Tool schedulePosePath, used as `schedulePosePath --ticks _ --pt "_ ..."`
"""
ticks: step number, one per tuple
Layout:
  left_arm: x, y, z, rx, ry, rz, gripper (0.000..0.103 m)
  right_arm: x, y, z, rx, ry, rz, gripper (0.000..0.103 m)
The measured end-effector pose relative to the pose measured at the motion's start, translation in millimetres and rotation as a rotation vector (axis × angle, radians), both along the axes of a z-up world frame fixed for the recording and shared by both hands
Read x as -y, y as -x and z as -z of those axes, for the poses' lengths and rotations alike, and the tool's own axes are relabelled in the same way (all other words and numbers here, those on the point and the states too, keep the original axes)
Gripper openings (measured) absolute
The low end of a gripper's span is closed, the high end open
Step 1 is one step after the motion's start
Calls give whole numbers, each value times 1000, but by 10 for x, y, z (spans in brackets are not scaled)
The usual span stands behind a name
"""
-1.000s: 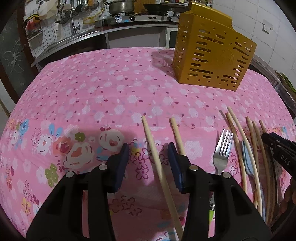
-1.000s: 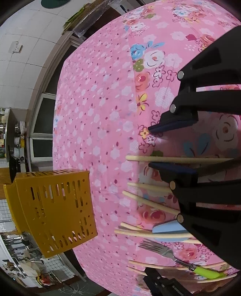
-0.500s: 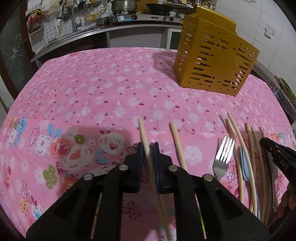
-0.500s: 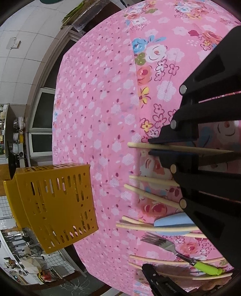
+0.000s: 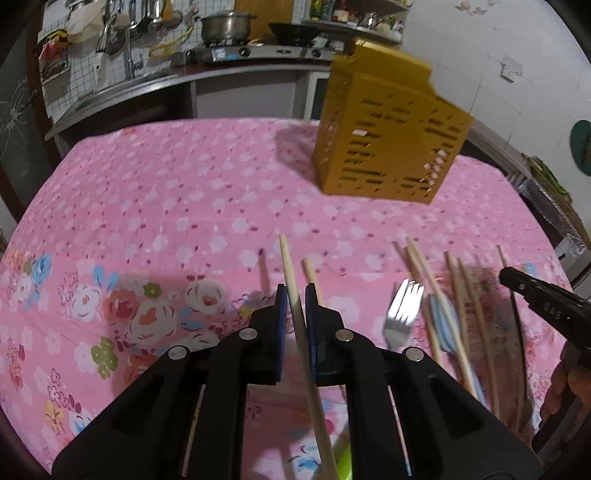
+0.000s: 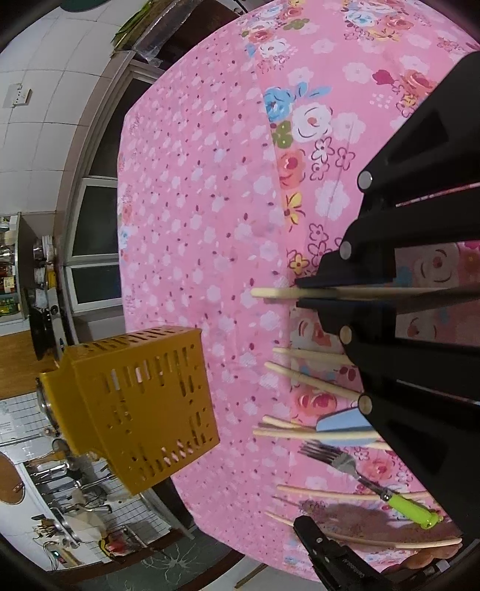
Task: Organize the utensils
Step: 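Close the left tool on one wooden chopstick while the right tool grasps another, then lift the held chopsticks off the table with both tools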
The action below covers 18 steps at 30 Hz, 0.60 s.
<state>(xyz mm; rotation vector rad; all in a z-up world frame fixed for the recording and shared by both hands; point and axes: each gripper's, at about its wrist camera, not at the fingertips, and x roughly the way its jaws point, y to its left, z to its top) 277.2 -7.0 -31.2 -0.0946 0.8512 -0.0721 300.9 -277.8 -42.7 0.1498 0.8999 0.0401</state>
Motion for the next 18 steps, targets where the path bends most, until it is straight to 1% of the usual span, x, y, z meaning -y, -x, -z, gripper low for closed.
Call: schedulePosePath --ticks 8,10,13,16,18 --pt "-29 91 -146 23 43 4 7 20 106 -132 45 -30 -11 6" --pt "-29 119 -200 34 62 18 6 16 127 -174 53 -33 -15 6" --pt "-12 157 -270 49 57 22 6 -1 149 -214 65 -31 -21 6" --pt "-12 181 -326 57 80 37 6 0 176 -262 77 -43 -23 6" --pt "-1 199 -371 71 76 40 3 2 201 -321 91 -48 -25 6"
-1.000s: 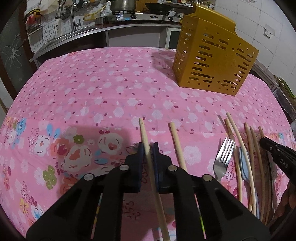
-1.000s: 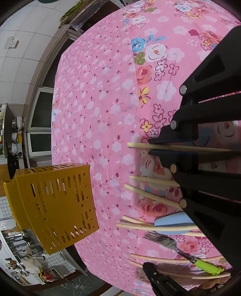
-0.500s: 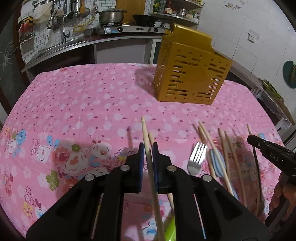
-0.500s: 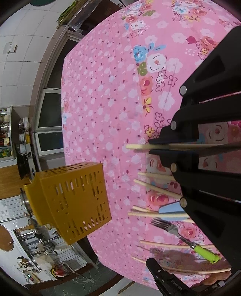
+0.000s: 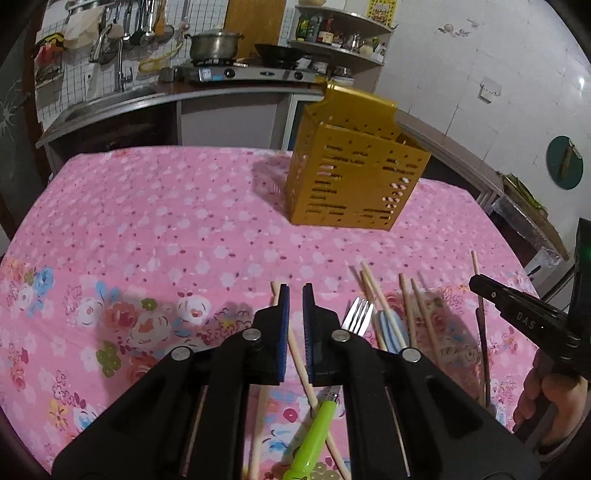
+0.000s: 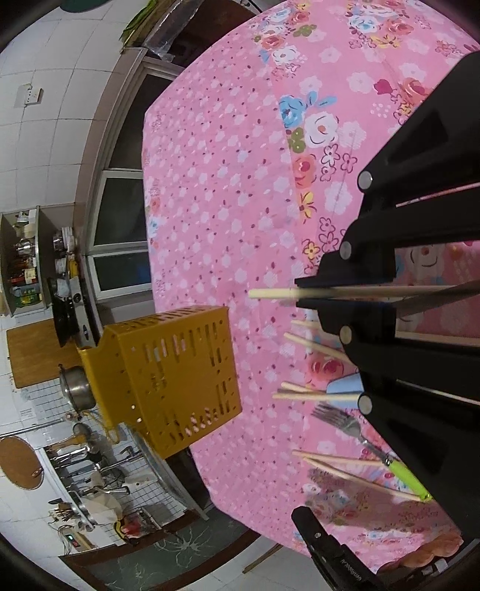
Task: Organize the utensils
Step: 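Lift the held chopsticks off the table with both tools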
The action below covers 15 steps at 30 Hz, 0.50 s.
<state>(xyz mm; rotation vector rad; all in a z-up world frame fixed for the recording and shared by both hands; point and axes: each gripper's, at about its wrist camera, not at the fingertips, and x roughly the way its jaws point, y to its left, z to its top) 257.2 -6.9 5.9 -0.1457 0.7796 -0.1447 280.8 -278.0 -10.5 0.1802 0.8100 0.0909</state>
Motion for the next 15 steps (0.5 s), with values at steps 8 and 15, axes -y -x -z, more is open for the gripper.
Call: schedulePosePath --ticks 8,15 --pt "-83 -137 61 -69 -41 7 1 5 -75 28 -41 32 1 6" --pt "-107 -240 378 -163 -61 35 13 41 -166 350 -125 44 11 6"
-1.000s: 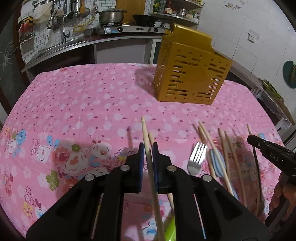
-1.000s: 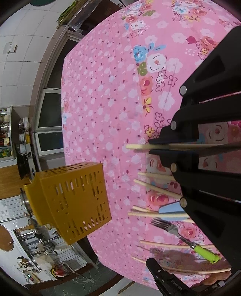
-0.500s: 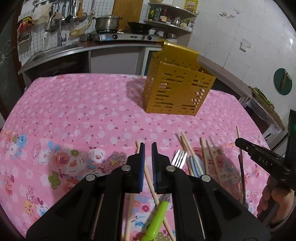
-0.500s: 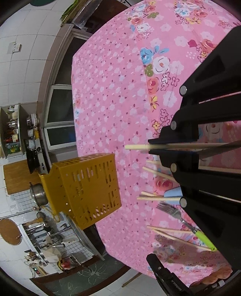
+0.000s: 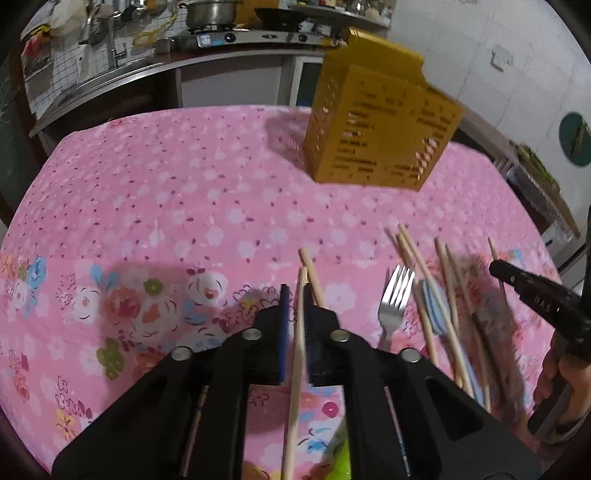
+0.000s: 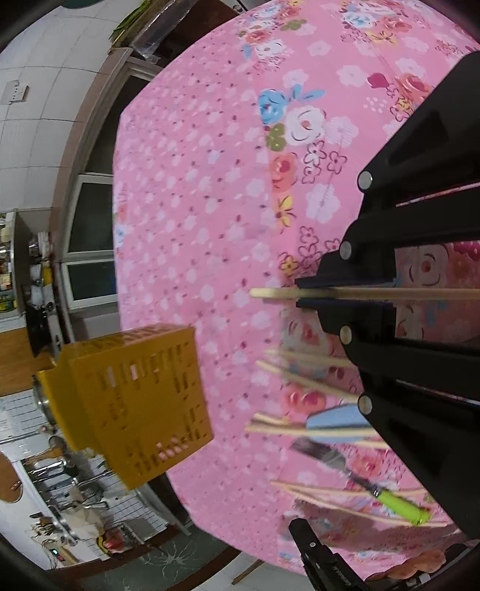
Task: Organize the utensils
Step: 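Lift the held chopsticks off the table with both tools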
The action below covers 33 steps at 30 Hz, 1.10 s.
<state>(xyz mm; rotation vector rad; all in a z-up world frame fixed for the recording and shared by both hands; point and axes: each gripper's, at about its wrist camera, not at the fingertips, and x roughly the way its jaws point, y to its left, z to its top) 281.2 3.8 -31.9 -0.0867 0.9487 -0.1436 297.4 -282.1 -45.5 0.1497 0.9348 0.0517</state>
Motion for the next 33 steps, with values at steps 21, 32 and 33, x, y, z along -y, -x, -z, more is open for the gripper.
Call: schedulePosePath --ticks 21,32,33 --pt "139 -144 258 -68 -105 40 20 23 -49 178 -54 39 18 6" --pt "133 -240 246 -90 -95 25 4 -15 -192 168 -115 72 -6 6" --pt "132 -234 244 -86 -92 23 4 -15 -188 167 -113 72 -6 6"
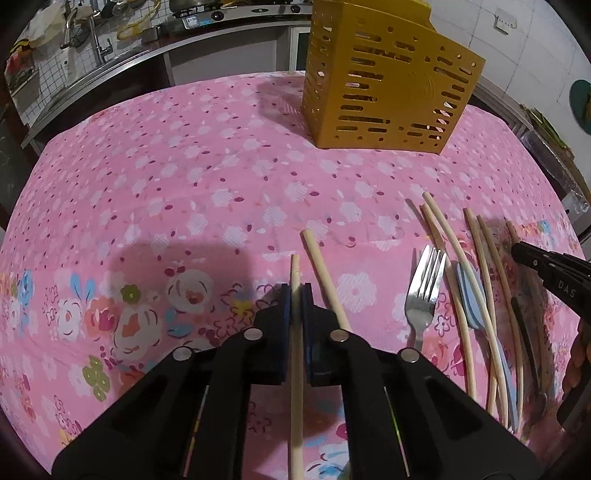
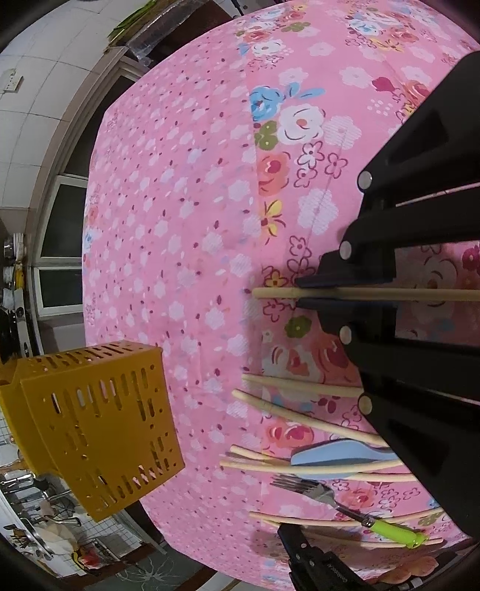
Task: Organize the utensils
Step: 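Lift the held chopsticks off the table with both tools, then carry both held chopsticks over the yellow slotted caddy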
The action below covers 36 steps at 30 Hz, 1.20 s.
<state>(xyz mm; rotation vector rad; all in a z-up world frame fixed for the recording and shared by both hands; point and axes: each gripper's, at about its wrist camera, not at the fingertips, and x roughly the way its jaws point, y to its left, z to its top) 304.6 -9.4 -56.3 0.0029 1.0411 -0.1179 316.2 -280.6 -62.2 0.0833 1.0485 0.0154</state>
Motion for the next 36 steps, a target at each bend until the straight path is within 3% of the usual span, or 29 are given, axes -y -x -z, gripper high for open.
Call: schedulePosePath --ticks 12,20,26,36 --pt "-10 149 -256 92 34 -8 4 44 177 -339 130 -60 17 6" --pt "-47 325 -640 215 91 -15 4 1 321 -607 232 -106 -6 6" --pt "-84 436 -986 355 151 -16 4 -28 407 -860 338 -133 -24 6" --pt "-65 374 -1227 489 173 -30 4 -12 422 -1200 501 -152 -25 6"
